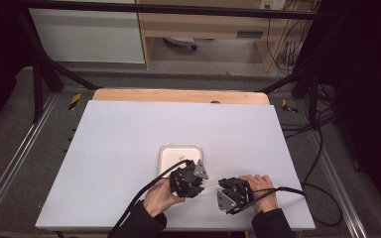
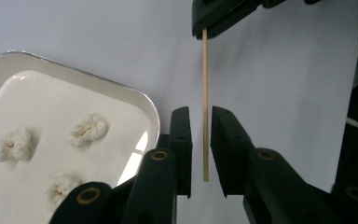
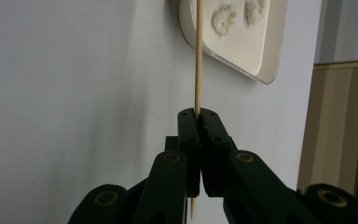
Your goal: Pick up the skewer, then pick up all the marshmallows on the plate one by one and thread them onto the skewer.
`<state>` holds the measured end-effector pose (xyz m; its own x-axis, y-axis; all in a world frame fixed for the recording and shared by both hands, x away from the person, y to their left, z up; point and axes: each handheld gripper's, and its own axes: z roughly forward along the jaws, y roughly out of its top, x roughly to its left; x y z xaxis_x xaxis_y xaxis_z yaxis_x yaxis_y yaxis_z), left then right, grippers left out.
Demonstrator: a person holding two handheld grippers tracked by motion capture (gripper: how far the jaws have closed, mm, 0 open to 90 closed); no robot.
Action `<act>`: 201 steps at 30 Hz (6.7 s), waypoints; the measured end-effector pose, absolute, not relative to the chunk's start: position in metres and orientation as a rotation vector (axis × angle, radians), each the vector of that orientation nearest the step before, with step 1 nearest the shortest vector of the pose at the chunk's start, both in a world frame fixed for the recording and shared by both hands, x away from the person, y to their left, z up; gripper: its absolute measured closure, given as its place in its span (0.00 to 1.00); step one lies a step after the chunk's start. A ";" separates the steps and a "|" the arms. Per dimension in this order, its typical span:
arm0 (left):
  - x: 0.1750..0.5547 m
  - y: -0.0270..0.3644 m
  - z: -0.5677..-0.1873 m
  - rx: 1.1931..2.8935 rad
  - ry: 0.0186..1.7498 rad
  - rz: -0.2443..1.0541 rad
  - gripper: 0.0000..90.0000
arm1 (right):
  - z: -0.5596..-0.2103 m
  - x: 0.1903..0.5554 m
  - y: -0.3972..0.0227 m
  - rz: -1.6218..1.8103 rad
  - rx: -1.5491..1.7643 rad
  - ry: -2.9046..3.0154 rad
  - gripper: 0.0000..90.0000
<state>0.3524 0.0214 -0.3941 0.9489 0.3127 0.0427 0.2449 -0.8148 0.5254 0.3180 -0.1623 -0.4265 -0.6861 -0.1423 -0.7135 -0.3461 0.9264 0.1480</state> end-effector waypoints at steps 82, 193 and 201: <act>0.292 0.157 -0.441 1.888 0.880 0.366 0.98 | -0.415 0.386 -0.138 1.251 0.993 2.432 0.11; 0.286 0.127 -0.448 1.903 0.754 0.343 0.98 | -0.390 0.387 -0.138 1.911 1.076 2.570 0.87; 0.291 0.119 -0.447 1.901 0.781 0.343 0.98 | -0.413 0.379 -0.121 1.873 1.072 2.646 0.86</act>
